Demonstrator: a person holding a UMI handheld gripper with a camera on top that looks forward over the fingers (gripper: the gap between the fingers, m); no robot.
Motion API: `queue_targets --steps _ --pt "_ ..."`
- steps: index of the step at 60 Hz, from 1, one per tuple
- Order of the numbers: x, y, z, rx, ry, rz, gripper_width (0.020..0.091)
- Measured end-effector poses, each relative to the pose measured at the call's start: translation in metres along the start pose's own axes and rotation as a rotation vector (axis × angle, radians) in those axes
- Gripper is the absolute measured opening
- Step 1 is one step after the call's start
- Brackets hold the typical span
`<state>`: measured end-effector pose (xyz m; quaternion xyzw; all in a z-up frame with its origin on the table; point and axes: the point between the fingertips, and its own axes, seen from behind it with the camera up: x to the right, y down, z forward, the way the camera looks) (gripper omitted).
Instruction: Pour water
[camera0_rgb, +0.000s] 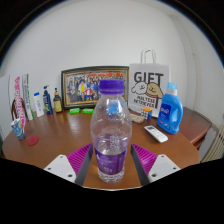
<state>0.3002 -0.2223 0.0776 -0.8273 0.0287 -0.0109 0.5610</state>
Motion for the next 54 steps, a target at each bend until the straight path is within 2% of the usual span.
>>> queue_targets --steps 2,7,11,17,22,33,43,54 --pt "-0.001 0.001 0.006 0.005 -0.006 -0.002 0.0719" --pt "-0.004 -0.003 0.013 0.042 -0.022 0.001 0.0510" --pt "-0.005 -0.003 0.014 0.051 -0.029 -0.008 0.0482" --pt "-0.005 -0.004 0.013 0.047 -0.028 -0.016 0.0393" --pt "-0.003 -0.004 0.016 0.043 -0.018 -0.030 0.0363" --pt "-0.002 -0.033 0.012 0.055 0.051 -0.141 0.0361" --pt "-0.020 -0.094 0.002 0.100 0.131 -0.332 0.0360" --pt "-0.083 -0.179 -0.013 0.164 0.241 -0.638 0.0359"
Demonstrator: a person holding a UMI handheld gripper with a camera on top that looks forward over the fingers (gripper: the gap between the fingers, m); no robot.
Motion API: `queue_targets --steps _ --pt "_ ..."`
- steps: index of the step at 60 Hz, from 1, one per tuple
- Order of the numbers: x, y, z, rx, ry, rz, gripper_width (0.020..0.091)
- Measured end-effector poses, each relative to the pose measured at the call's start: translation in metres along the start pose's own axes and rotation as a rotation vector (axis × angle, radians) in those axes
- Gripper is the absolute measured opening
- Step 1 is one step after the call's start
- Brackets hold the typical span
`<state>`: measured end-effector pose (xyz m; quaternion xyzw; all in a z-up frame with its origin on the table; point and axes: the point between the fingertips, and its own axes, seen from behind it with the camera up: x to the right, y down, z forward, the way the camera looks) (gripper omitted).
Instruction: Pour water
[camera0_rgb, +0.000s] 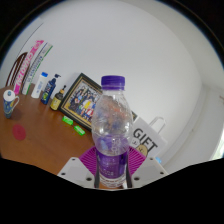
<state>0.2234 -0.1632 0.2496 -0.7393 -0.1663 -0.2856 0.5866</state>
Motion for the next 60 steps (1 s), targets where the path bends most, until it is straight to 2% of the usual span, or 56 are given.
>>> queue_targets --steps 11,17,25,44,50,60 --pt "-0.043 -0.100 -0.007 0.076 0.043 -0.339 0.0358" --pt "-0.092 -0.149 -0.015 0.117 0.045 -0.555 0.0360" --pt "-0.161 -0.190 -0.018 0.176 0.035 -0.819 0.0360" --pt "-0.283 -0.212 -0.001 0.243 0.048 -1.458 0.0359" --pt "-0.297 -0.204 0.004 0.208 0.029 -1.553 0.0359" --pt "-0.306 -0.195 0.005 0.202 0.010 -1.636 0.0359"
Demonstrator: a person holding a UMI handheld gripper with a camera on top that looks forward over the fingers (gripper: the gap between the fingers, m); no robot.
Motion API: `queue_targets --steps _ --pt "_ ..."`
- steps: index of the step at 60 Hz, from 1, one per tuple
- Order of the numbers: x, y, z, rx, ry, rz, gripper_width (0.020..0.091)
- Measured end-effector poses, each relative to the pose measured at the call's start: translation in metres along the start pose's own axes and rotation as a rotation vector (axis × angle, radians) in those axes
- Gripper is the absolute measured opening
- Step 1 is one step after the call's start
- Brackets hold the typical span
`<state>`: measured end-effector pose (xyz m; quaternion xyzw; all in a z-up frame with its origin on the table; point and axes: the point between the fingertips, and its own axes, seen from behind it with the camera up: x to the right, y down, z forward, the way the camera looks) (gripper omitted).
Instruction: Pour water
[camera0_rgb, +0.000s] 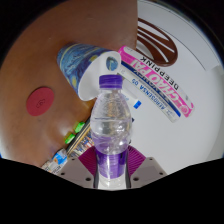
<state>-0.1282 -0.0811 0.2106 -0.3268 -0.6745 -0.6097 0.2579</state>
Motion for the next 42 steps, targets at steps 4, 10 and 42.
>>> queue_targets --steps 4,10,42 --pt "-0.005 0.002 0.000 -0.005 -0.020 0.018 0.0358" --pt "-0.006 0.011 -0.001 -0.012 -0.030 0.091 0.0362" --pt "0.003 0.021 -0.022 0.186 -0.256 1.587 0.0360"
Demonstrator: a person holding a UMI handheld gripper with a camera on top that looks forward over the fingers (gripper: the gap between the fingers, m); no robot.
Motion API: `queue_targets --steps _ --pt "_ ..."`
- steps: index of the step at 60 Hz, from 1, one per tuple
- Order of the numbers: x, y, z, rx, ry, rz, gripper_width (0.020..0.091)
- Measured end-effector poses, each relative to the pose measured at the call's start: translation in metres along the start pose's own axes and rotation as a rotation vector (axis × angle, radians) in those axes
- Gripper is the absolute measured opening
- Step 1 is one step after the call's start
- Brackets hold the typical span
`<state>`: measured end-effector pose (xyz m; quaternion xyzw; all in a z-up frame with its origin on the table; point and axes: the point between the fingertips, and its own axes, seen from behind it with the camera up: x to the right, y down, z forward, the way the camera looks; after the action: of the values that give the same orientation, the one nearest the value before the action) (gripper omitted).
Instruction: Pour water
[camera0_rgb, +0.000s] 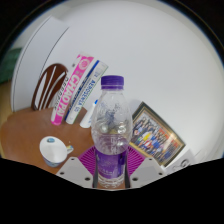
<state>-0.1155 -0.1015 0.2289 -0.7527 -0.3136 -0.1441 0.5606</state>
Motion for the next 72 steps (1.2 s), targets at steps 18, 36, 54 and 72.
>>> queue_targets --steps 18,36,54,72 --pt "-0.068 0.060 0.031 0.050 -0.197 0.423 0.0359" --pt "-0.095 0.109 0.051 0.058 -0.215 0.581 0.0392" --pt "-0.094 0.129 0.031 -0.063 -0.183 0.619 0.0823" --pt "-0.052 0.105 -0.102 -0.233 0.000 0.596 0.0852"
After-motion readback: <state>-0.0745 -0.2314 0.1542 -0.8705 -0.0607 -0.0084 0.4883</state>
